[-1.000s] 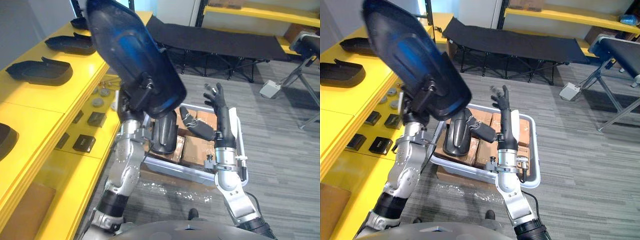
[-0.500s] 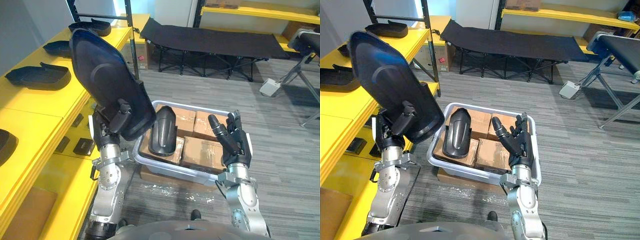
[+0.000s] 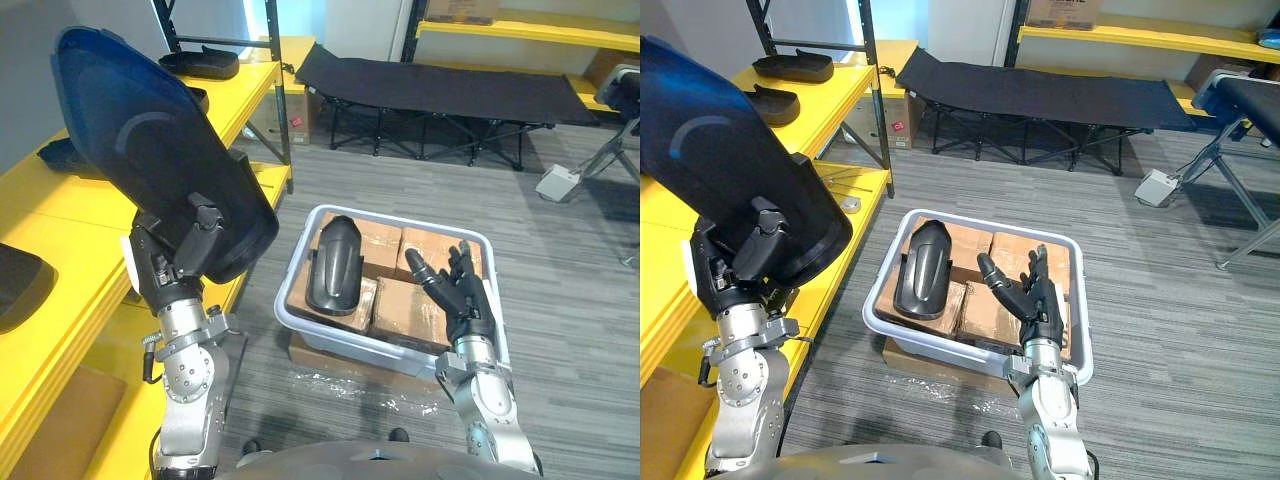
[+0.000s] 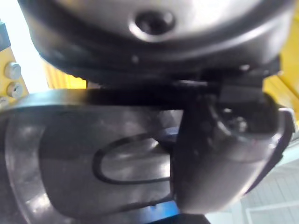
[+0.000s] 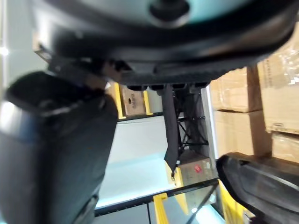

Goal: Walk over and take three plastic housings, then place them on the shelf

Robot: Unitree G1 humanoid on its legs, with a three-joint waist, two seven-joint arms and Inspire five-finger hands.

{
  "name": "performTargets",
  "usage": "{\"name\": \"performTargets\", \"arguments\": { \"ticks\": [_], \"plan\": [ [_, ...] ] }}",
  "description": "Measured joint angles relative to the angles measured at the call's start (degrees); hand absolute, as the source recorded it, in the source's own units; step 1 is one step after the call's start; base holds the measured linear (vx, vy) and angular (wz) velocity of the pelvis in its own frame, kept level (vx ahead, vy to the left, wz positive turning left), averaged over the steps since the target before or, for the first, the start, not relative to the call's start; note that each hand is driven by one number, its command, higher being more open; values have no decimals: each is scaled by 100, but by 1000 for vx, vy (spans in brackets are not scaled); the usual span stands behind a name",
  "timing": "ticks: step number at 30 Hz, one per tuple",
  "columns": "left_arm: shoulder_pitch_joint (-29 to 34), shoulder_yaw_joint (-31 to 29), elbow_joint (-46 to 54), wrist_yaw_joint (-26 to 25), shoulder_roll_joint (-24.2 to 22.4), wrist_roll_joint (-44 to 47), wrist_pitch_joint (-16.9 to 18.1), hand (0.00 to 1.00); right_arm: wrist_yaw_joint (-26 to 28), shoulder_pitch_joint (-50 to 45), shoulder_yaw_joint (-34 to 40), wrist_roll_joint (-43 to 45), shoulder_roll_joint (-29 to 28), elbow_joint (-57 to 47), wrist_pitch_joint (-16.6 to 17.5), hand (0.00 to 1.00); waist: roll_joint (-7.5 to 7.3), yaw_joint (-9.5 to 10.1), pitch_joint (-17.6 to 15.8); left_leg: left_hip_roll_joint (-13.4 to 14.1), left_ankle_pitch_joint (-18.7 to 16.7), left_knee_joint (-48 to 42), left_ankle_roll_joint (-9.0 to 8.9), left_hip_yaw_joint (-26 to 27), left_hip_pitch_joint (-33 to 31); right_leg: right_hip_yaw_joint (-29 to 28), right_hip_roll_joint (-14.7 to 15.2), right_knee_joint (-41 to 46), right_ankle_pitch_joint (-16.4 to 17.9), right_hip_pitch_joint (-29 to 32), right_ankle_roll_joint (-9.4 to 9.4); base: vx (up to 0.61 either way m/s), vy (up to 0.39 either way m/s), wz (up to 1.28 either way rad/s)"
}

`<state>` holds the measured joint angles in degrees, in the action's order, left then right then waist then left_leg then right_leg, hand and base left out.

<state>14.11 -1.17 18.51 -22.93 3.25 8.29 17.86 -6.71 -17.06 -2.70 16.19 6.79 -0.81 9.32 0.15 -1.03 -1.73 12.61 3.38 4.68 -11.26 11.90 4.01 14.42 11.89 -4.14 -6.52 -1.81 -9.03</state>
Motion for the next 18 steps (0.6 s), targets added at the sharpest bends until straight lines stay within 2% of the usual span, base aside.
{"name": "performTargets", "arguments": {
  "ticks": [3, 5, 8, 12, 13, 14, 15, 17, 18],
  "plan": [
    [1, -90, 1, -8, 0, -24, -2, 0, 280, 0, -8, 234, 22, 157, -145, 100, 9, 15, 1, 0, 1, -44, 3, -130, -103, 110, 2, -4, 1, -19, 0, -1, 3, 17],
    [14, -125, 2, -30, -7, -177, -4, 0, 458, 34, -23, 475, 47, 245, -158, 100, 10, 98, 1, 0, 2, -64, 3, -221, -151, 187, 2, -4, 2, -43, 0, 4, 3, 26],
    [251, -304, 142, -36, -17, -244, -52, 0, 636, 317, -214, 490, 57, 558, -165, 100, 5, 146, -2, -1, 3, -196, 2, -586, -305, 546, 2, -4, 56, -236, -9, 1, -5, 53],
    [567, -553, 435, 104, -120, -234, -50, 0, 782, 476, -380, 456, 99, 762, -165, 100, 48, 376, -24, -4, 71, -367, 42, -1170, -716, 1276, -24, 106, 266, -477, -32, -9, -25, 97],
    [624, -657, 471, 250, -118, -211, -41, 0, 800, 474, -426, 456, 113, 762, -164, 100, 62, 387, -38, 2, 143, -369, 245, -1204, -884, 1701, -14, 213, 398, -611, -41, -21, -27, 215],
    [620, -739, 470, 474, -106, -211, -25, 0, 776, 477, -423, 453, 150, 762, -154, 100, 67, 375, -61, 121, 294, -455, 568, -813, -1097, 2257, 7, 389, 555, -793, -57, -1, -14, 217],
    [622, -742, 470, 539, -106, -211, -3, 0, 766, 497, -413, 453, 198, 762, -147, 100, 80, 394, -101, 160, 400, -469, 626, -663, -1142, 2409, 27, 471, 614, -846, -72, -12, 29, 195],
    [745, -804, 470, 670, -122, -188, 105, 0, 753, 681, -407, 456, 285, 780, -140, 100, 133, 651, -176, 115, 625, -412, 378, -647, -1167, 2645, 142, 728, 821, -936, -176, -19, 83, 84],
    [784, -848, 470, 670, -119, -184, 117, 0, 743, 741, -408, 463, 286, 781, -125, 100, 131, 722, -176, 83, 631, -400, 365, -656, -1166, 2648, 177, 760, 841, -936, -181, -8, 86, 27]
  ]
}}
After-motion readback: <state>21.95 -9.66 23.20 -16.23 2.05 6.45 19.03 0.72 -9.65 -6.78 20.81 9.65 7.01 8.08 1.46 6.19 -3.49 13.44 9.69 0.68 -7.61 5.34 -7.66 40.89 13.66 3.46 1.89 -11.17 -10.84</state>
